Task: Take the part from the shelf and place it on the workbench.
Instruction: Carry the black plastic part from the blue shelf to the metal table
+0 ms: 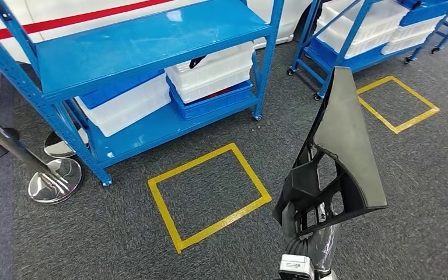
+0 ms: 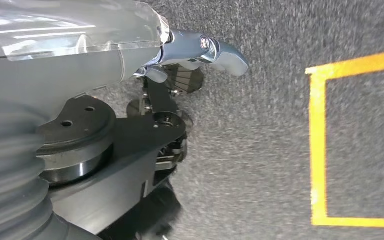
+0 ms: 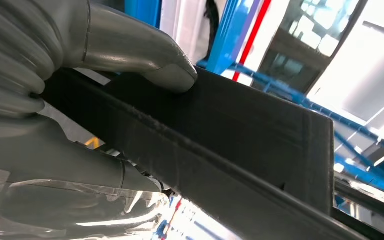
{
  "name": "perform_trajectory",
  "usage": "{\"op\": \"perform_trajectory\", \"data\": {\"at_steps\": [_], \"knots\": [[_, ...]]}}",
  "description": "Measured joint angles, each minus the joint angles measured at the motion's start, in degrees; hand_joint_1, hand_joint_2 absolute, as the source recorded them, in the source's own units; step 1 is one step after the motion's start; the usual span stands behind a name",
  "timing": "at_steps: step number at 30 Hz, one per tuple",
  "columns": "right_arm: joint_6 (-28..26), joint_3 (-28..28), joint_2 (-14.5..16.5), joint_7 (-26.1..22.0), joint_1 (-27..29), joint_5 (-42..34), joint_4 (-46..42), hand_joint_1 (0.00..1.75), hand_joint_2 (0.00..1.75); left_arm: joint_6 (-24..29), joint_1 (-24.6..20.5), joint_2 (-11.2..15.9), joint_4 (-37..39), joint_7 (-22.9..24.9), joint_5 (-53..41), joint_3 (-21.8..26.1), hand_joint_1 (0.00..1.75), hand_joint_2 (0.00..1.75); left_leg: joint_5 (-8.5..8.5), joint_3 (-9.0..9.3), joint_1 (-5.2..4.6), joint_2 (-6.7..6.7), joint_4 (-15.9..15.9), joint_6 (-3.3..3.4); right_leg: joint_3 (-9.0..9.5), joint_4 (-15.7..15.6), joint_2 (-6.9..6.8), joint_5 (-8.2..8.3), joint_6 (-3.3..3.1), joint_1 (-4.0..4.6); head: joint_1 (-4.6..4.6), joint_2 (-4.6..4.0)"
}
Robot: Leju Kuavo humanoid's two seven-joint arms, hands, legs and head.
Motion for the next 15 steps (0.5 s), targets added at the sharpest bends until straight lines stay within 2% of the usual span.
{"op": "perform_trajectory", "data": {"at_steps": [1,2,3,4,5,6,7,8,9,11,12,13,15], "knots": [[0.01,-0.09,0.03,0.04,0.04,0.0,0.0,1.75,1.75,-0.02,0.07,0.0,0.0,0.03,-0.01,0.01,0.0,1.75,-0.03,-0.11,-0.1,0.85,0.03,0.08,-1.94,3.9,-0.54,-1.66,0.14,-0.08,0.0,0.01],[0.01,-0.19,0.04,0.08,0.11,-0.01,0.0,1.75,1.75,-0.03,0.13,0.01,0.0,0.06,-0.02,0.01,0.0,1.75,-0.05,-0.2,-0.16,1.67,0.07,0.1,-3.21,6.47,-0.8,-2.38,0.26,-0.16,-0.01,0.01],[0.02,-0.3,0.05,0.12,0.18,-0.02,0.0,1.75,1.75,-0.04,0.14,0.01,0.0,0.09,-0.02,0.01,0.0,1.75,-0.06,-0.26,-0.2,2.47,0.12,0.08,-3.46,7.07,-0.99,-2.02,0.34,-0.22,-0.01,0.01],[0.02,-0.38,0.05,0.16,0.22,-0.03,0.0,1.75,1.75,-0.04,0.09,-0.01,0.0,0.13,-0.03,0.01,0.0,1.75,-0.1,-0.26,-0.21,3.2,0.17,0.03,-2.37,5.14,-1.3,-0.56,0.37,-0.25,0.0,0.01],[0.01,-0.44,0.08,0.2,0.24,-0.03,-0.02,1.75,1.75,-0.05,0.01,-0.02,0.0,0.16,-0.07,0.01,0.0,1.75,-0.16,-0.2,-0.22,3.85,0.22,-0.07,-0.17,1.26,-2.06,1.47,0.3,-0.24,0.0,0.01],[0.01,-0.46,0.12,0.25,0.22,-0.04,-0.06,1.75,1.75,-0.07,-0.06,-0.04,0.0,0.18,-0.11,0.0,0.0,1.75,-0.26,-0.1,-0.31,4.43,0.3,-0.24,2.29,-3.27,-3.48,3.07,0.15,-0.1,0.0,0.01],[0.01,-0.46,0.19,0.3,0.2,-0.03,-0.11,1.75,1.75,-0.09,-0.1,-0.04,0.0,0.19,-0.16,0.0,0.0,1.75,-0.38,-0.02,-0.43,4.94,0.41,-0.48,4.27,-6.92,-4.59,4.22,-0.13,0.1,0.0,0.01],[0.01,-0.5,0.3,0.36,0.22,-0.03,-0.23,1.75,1.75,-0.11,-0.14,-0.04,0.0,0.21,-0.22,0.0,0.0,1.75,-0.48,0.06,-0.55,5.4,0.51,-0.76,5.42,-9.2,-5.36,4.71,-0.45,0.32,-0.01,0.01],[0.01,-0.56,0.41,0.42,0.26,-0.02,-0.36,1.75,1.75,-0.13,-0.17,-0.04,0.0,0.23,-0.29,0.0,0.0,1.75,-0.55,0.15,-0.64,5.87,0.57,-1.06,5.7,-10.01,-5.53,4.69,-0.76,0.55,-0.01,0.01],[0.0,-0.81,0.64,0.49,0.51,0.0,-0.7,1.75,1.75,-0.16,-0.28,-0.06,-0.01,0.3,-0.5,0.0,0.0,1.75,-0.7,0.23,-0.57,6.62,0.64,-1.72,5.48,-10.12,-4.16,5.05,-1.44,0.61,-0.01,0.01],[0.0,-0.95,0.76,0.51,0.63,0.02,-0.88,1.75,1.75,-0.17,-0.34,-0.07,-0.01,0.32,-0.57,0.0,0.0,1.75,-1.2,0.08,-0.44,5.96,1.17,-2.08,5.43,-10.27,-3.55,5.29,-1.82,0.5,-0.02,0.01],[0.0,-1.09,0.93,0.54,0.7,0.03,-1.07,1.75,1.75,-0.19,-0.37,-0.08,-0.02,0.34,-0.62,0.0,0.0,1.75,-2.3,-0.47,-0.32,4.69,2.61,-2.41,5.39,-10.42,-2.94,5.54,-2.2,0.36,-0.02,0.01],[0.0,-1.29,1.33,0.57,0.77,0.1,-1.33,1.75,1.75,-0.2,-0.25,-0.08,-0.02,0.34,-0.65,0.0,0.0,1.75,-6.12,-3.18,-0.1,1.54,9.13,-2.85,5.22,-10.51,-1.71,5.87,-2.72,0.23,-0.03,0.01]]}}
